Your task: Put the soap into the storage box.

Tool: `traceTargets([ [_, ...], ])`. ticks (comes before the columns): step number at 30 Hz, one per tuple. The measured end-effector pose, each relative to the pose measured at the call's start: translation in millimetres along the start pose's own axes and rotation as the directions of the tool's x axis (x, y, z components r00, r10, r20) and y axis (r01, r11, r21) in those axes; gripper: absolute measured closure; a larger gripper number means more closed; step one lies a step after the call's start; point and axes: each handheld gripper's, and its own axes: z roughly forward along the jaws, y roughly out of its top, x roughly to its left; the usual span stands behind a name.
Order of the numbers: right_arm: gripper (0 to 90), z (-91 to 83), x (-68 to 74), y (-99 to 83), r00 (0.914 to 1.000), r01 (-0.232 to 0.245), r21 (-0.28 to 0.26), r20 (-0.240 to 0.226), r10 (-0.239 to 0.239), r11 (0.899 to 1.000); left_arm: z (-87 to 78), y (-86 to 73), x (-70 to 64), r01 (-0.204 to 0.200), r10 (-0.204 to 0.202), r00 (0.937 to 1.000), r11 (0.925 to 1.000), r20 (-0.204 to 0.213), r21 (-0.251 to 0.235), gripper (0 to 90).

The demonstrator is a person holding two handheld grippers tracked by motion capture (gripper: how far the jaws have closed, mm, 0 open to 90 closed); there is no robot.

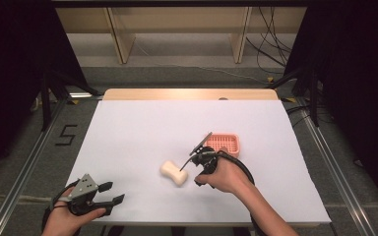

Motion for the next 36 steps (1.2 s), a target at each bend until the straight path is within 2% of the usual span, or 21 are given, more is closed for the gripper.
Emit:
traceTargets([
  [1,52.1,1.1,-0.5,2.2,0.9998,0.017,-0.001,-0.005,-0.017,1.0,0.1,-0.2,-0.5,0.003,-0.003,1.0,1.0,-0.004,-0.002,35.8],
  [2,52.1,0.9,0.7,2.8,1.0,-0.002,0.005,-0.004,0.002,1.0,0.3,-0.3,-0.4,0.003,-0.003,1.0,1.0,-0.005,-0.005,35.8],
  [6,51.9,2.6,1.6,5.2,1.0,0.001,0.009,-0.007,-0.001,1.0,0.0,-0.1,0.0,0.002,-0.002,1.0,1.0,-0.001,-0.001,35.8],
  [7,51.8,3.2,0.8,6.0,0.9998,0.015,0.004,-0.01,-0.015,1.0,-0.1,-0.1,0.0,0.003,-0.003,1.0,1.0,-0.003,0.0,35.8],
  [8,51.8,3.3,2.0,6.9,1.0,0.001,0.008,-0.008,-0.001,1.0,1.3,-1.0,-0.9,0.025,-0.025,0.9997,0.9996,-0.002,-0.012,35.7],
  [9,51.7,4.8,1.7,9.4,0.9999,0.014,0.012,-0.006,-0.014,1.0,0.2,-0.6,0.3,0.005,-0.005,1.0,1.0,-0.005,-0.007,35.7],
  [15,51.7,7.3,3.4,16.3,0.9997,0.025,0.013,-0.008,-0.024,1.0,-0.7,-0.4,0.7,0.006,-0.006,1.0,1.0,-0.007,-0.005,35.7],
  [18,51.7,7.5,5.1,20.9,0.9999,0.014,0.012,-0.007,-0.013,1.0,-0.9,-0.6,1.2,0.005,-0.005,1.0,1.0,-0.006,-0.002,35.7],
  [24,51.6,9.9,7.3,27.2,0.9994,0.031,0.007,-0.013,-0.031,0.999,-1.0,-0.3,0.7,0.008,-0.008,1.0,0.9999,-0.005,-0.007,35.7],
  [25,51.6,10.1,8.7,28.0,0.9997,0.02,0.01,-0.012,-0.02,1.0,-1.5,-0.2,0.1,0.013,-0.013,0.9998,0.9999,-0.013,-0.004,35.7],
  [26,51.5,11.5,8.5,30.9,0.9992,0.038,0.007,-0.016,-0.038,0.999,-1.0,-0.5,0.6,0.013,-0.013,0.9999,0.9999,-0.004,-0.01,35.7],
  [27,51.5,12.2,9.8,31.3,0.9996,0.024,0.005,-0.016,-0.024,1.0,-1.0,-0.5,0.7,0.015,-0.015,0.9999,0.9998,-0.005,-0.012,35.7],
  [29,51.4,13.1,9.5,33.8,0.9991,0.038,0.008,-0.021,-0.038,0.999,-1.0,-0.5,0.8,0.014,-0.014,0.9999,0.9998,-0.004,-0.012,35.7],
  [31,51.3,13.7,11.0,34.6,0.9995,0.025,0.006,-0.019,-0.025,1.0,-0.9,-0.5,0.8,0.015,-0.015,0.9999,0.9998,-0.004,-0.012,35.7],
  [32,51.2,14.1,10.3,36.1,0.9989,0.043,0.007,-0.019,-0.043,0.999,-0.9,-0.5,0.9,0.014,-0.014,0.9999,0.9998,-0.004,-0.012,35.7],
  [34,51.0,15.2,11.7,38.1,0.9993,0.031,0.009,-0.021,-0.031,0.999,-1.1,-0.5,0.9,0.016,-0.016,0.9999,0.9998,-0.005,-0.012,35.7],
  [35,50.9,15.9,11.4,38.8,0.9989,0.043,0.005,-0.02,-0.043,0.999,-1.2,-0.4,1.1,0.014,-0.014,0.9999,0.9998,-0.005,-0.012,35.7],
  [36,50.7,16.0,13.3,40.0,0.9995,0.024,0.012,-0.02,-0.024,1.0,-1.2,-0.4,1.1,0.014,-0.014,0.9999,0.9998,-0.005,-0.013,35.7],
])
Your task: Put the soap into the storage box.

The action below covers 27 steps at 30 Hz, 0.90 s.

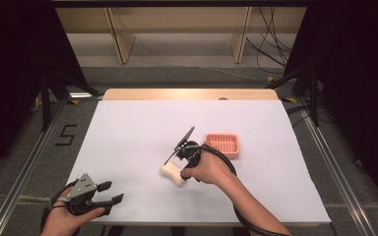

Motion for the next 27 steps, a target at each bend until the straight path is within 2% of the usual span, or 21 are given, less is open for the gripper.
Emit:
traceTargets([
  [1,50.6,0.6,-0.9,0.9,0.9998,0.019,-0.002,0.0,-0.019,1.0,0.0,0.0,0.0,0.0,0.0,1.0,1.0,0.0,0.0,35.7],
  [2,50.5,1.0,0.3,1.5,1.0,0.008,-0.002,-0.003,-0.008,1.0,0.0,0.0,0.0,0.0,0.0,1.0,1.0,0.0,0.0,35.7],
  [4,50.3,2.1,0.0,2.5,0.9998,0.022,-0.005,-0.003,-0.022,1.0,0.2,-0.1,-0.3,0.001,-0.001,1.0,1.0,0.001,-0.001,35.7],
  [5,50.2,2.4,1.1,3.0,0.9999,0.009,-0.004,-0.007,-0.009,1.0,0.2,-0.2,-0.4,0.0,0.0,1.0,1.0,0.002,0.001,35.7],
  [6,50.2,3.1,0.4,3.7,0.9997,0.025,-0.007,-0.006,-0.025,1.0,0.3,-0.1,-0.5,-0.001,0.001,1.0,1.0,0.003,0.001,35.7],
  [7,50.0,3.9,1.5,4.5,0.9999,0.012,0.002,-0.009,-0.012,1.0,0.0,0.0,-0.2,-0.006,0.006,1.0,1.0,0.001,0.006,35.7],
  [10,50.0,5.5,0.6,5.8,0.9996,0.028,-0.001,-0.009,-0.028,1.0,0.2,0.1,-1.0,-0.007,0.007,1.0,1.0,0.002,0.006,35.7],
  [11,50.0,5.3,2.4,6.3,1.0,-0.001,0.012,-0.006,0.001,1.0,0.1,0.0,-1.7,0.002,-0.002,1.0,1.0,0.002,0.006,35.7],
  [13,49.9,7.2,1.8,8.5,0.9996,0.026,0.006,-0.011,-0.026,1.0,0.4,0.2,-1.1,-0.007,0.007,1.0,1.0,0.002,0.005,35.7],
  [16,49.7,8.4,3.1,10.7,0.9998,0.013,0.001,-0.012,-0.013,1.0,1.2,0.2,-0.9,-0.005,0.005,1.0,1.0,0.006,0.003,35.7],
  [18,49.6,8.7,2.1,11.9,0.9996,0.026,0.001,-0.011,-0.026,1.0,1.2,0.2,-1.2,-0.003,0.003,1.0,1.0,0.006,0.001,35.7],
  [19,49.1,10.6,3.0,13.4,0.9995,0.029,0.005,-0.01,-0.029,1.0,0.5,0.8,0.6,-0.031,0.032,0.9995,0.9994,-0.003,0.012,35.7],
  [20,49.0,11.3,4.3,14.0,0.9996,0.026,0.008,-0.008,-0.025,1.0,0.7,0.1,-1.1,-0.005,0.005,1.0,0.9999,-0.002,0.012,35.7],
  [22,49.0,12.2,4.4,14.8,0.9994,0.035,0.004,-0.008,-0.035,0.999,0.8,-0.1,-1.5,0.003,-0.003,1.0,0.9999,-0.003,0.017,35.7],
  [23,49.0,12.7,6.0,15.5,0.9997,0.024,0.007,-0.008,-0.024,1.0,0.7,0.0,-2.2,0.004,-0.004,1.0,1.0,0.002,0.007,35.7],
  [24,49.0,13.7,5.8,16.5,0.9991,0.04,0.0,-0.01,-0.04,0.999,0.7,0.4,-0.9,-0.017,0.017,0.9998,0.9998,0.002,0.007,35.7],
  [27,48.8,15.7,8.4,18.8,0.9995,0.032,0.008,0.007,-0.032,0.999,0.8,0.2,-1.7,-0.005,0.005,1.0,1.0,0.004,0.002,35.7],
])
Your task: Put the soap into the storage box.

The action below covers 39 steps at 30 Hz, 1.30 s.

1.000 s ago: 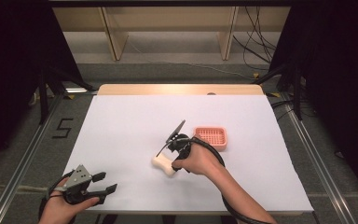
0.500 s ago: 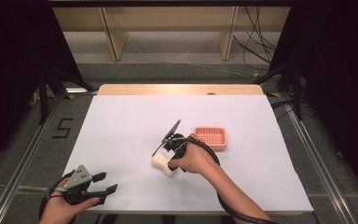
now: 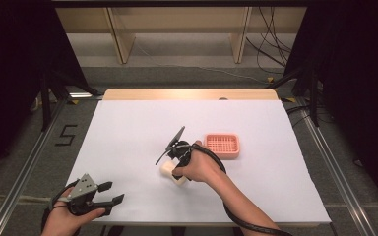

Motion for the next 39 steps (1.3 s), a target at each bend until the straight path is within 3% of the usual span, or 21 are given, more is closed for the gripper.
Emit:
traceTargets([
  [1,48.7,1.0,-1.5,0.5,0.9996,0.029,-0.003,0.005,-0.029,1.0,0.0,0.0,0.3,-0.003,0.003,1.0,1.0,0.0,0.003,35.7],
  [3,48.6,1.6,0.9,1.9,0.9999,0.008,-0.004,0.008,-0.008,1.0,0.3,0.1,0.0,-0.002,0.002,1.0,1.0,0.001,0.004,35.7],
  [4,48.6,2.3,-1.5,3.3,0.9986,0.051,-0.011,0.015,-0.051,0.999,-0.3,0.3,0.6,-0.012,0.012,0.9999,0.9999,0.001,0.008,35.7],
  [5,48.4,2.3,1.7,3.8,0.9998,0.015,-0.008,0.013,-0.015,1.0,-0.2,0.3,0.5,-0.012,0.012,0.9999,0.9999,0.001,0.007,35.7],
  [8,48.1,2.6,3.0,5.7,0.9995,0.027,-0.011,0.013,-0.027,1.0,0.0,0.1,0.1,-0.004,0.004,1.0,1.0,0.001,0.002,35.7],
  [9,47.9,3.4,2.3,6.1,0.9992,0.036,-0.003,0.019,-0.036,0.999,-0.2,0.5,1.5,-0.02,0.02,0.9998,0.9998,-0.005,0.009,35.7],
  [11,47.7,4.1,3.0,7.4,0.9991,0.039,-0.003,0.017,-0.039,0.999,0.1,-0.1,-0.6,0.011,-0.011,0.9999,0.9999,0.0,0.0,35.7],
  [12,47.6,5.0,3.5,8.7,0.9989,0.041,-0.005,0.023,-0.041,0.999,-0.1,0.4,1.3,-0.021,0.021,0.9998,0.9998,-0.003,0.006,35.7],
  [13,47.5,5.5,4.4,9.5,0.9994,0.031,-0.007,0.016,-0.031,1.0,-0.1,0.4,1.3,-0.021,0.021,0.9998,0.9998,-0.003,0.006,35.7],
  [20,47.5,8.5,8.0,14.0,0.9996,0.029,-0.02,-0.004,-0.03,0.999,-0.2,0.2,0.4,-0.006,0.006,1.0,1.0,-0.001,0.003,35.6],
  [22,47.1,8.9,8.3,16.1,0.9991,0.041,-0.012,0.004,-0.041,0.999,0.2,-0.1,-0.8,0.016,-0.016,0.9999,0.9999,0.005,-0.003,35.6],
  [25,47.0,9.9,7.8,16.9,0.9994,0.034,-0.015,0.001,-0.034,0.999,0.6,-0.4,-1.3,0.015,-0.015,0.9999,0.9998,-0.006,-0.01,35.6],
  [26,46.9,10.4,7.9,17.2,0.9994,0.034,-0.015,0.002,-0.034,0.999,-0.8,0.4,0.2,-0.01,0.01,0.9999,0.9999,-0.005,0.004,35.6],
  [28,46.8,10.2,9.0,18.3,0.9997,0.024,-0.017,0.002,-0.024,1.0,-1.0,0.5,0.3,-0.012,0.012,0.9999,0.9999,-0.003,0.005,35.5],
  [31,46.7,11.0,8.4,20.3,0.9991,0.043,-0.014,0.004,-0.043,0.999,-1.2,0.5,0.0,-0.014,0.014,0.9999,0.9998,-0.007,0.01,35.6],
  [39,44.8,11.0,8.6,25.2,0.9999,0.011,-0.011,0.006,-0.01,1.0,-1.0,0.5,0.2,-0.01,0.01,0.9999,0.9999,-0.003,0.002,35.5],
])
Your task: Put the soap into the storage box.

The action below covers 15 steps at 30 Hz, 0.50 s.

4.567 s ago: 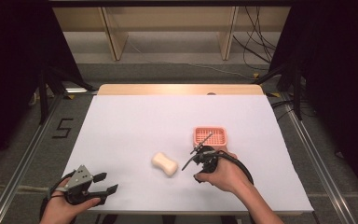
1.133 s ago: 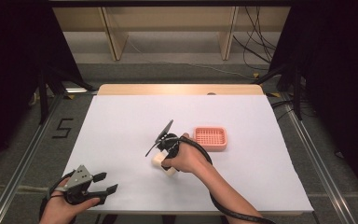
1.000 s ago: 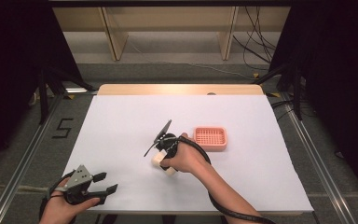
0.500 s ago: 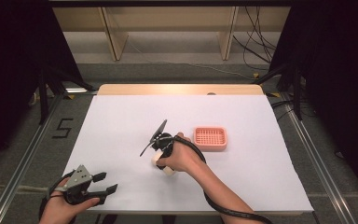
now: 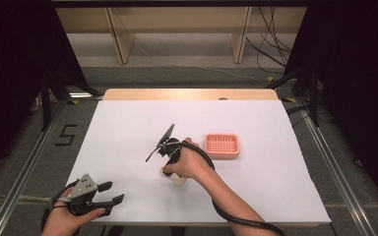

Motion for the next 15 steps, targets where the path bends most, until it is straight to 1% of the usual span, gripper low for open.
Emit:
traceTargets([
  [1,44.6,0.8,-0.7,0.5,1.0,0.007,0.002,-0.002,-0.007,1.0,0.7,-0.3,-0.3,0.003,-0.003,1.0,0.9999,-0.003,-0.01,35.5],
  [3,44.2,1.4,-1.4,1.6,0.9999,0.017,-0.003,0.0,-0.017,1.0,0.0,0.0,0.1,0.0,0.0,1.0,1.0,0.003,-0.003,35.5],
  [7,43.1,4.0,-1.5,3.8,0.9999,0.01,0.012,-0.004,-0.01,1.0,-0.2,0.0,-0.4,0.011,-0.011,0.9999,0.9999,0.004,-0.009,35.5],
  [10,42.2,5.9,-0.2,4.2,1.0,-0.001,0.025,-0.004,0.001,1.0,-0.6,-0.1,0.8,0.002,-0.002,1.0,1.0,0.008,0.0,35.5],
  [13,41.9,8.2,-2.0,3.8,0.9999,0.011,0.029,-0.005,-0.011,1.0,-0.5,0.0,0.6,-0.002,0.002,1.0,1.0,0.009,0.001,35.5],
  [14,41.8,8.5,-1.8,3.8,1.0,0.01,0.035,-0.002,-0.009,0.999,-0.1,0.0,-0.3,0.008,-0.008,0.9999,1.0,0.011,-0.005,35.5],
  [15,41.7,10.6,-2.3,3.2,0.9999,0.006,0.038,-0.008,-0.006,0.999,-0.5,0.5,1.5,-0.018,0.018,0.9998,0.9998,0.007,0.003,35.5],
])
